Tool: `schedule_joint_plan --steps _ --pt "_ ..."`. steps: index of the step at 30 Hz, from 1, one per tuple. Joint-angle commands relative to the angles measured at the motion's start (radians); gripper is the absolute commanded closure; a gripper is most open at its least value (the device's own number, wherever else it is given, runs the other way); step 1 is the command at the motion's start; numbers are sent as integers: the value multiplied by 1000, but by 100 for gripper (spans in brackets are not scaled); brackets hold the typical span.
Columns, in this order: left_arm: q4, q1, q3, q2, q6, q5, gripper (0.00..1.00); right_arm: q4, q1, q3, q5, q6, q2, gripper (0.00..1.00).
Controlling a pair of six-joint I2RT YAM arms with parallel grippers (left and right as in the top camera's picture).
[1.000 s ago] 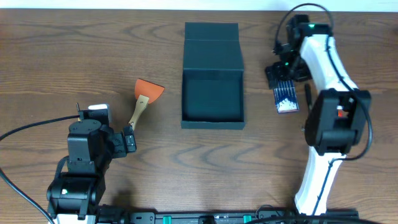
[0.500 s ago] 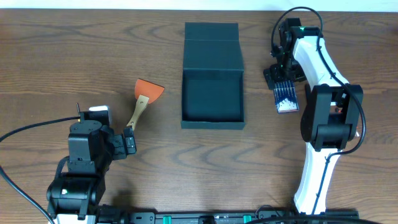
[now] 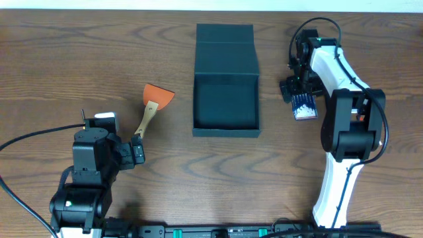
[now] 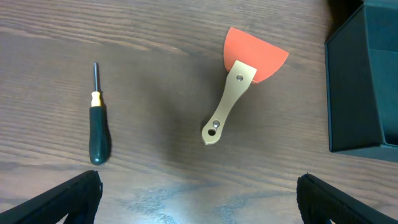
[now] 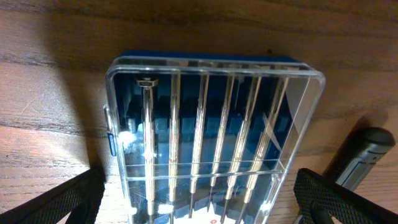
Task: Pack container
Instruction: 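Lower the right gripper and grasp the blue screwdriver set case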
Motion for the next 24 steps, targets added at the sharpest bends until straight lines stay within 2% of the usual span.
schedule_joint_plan --steps 1,9,24 --pt "-3 -2 23 -2 -5 -4 2 13 -4 -63 2 66 21 1" --pt "-4 -2 23 -2 -5 -4 2 12 -5 -130 -25 126 21 1" --pt "-47 -2 23 -2 -5 -4 2 47 -26 -140 -113 128 21 1"
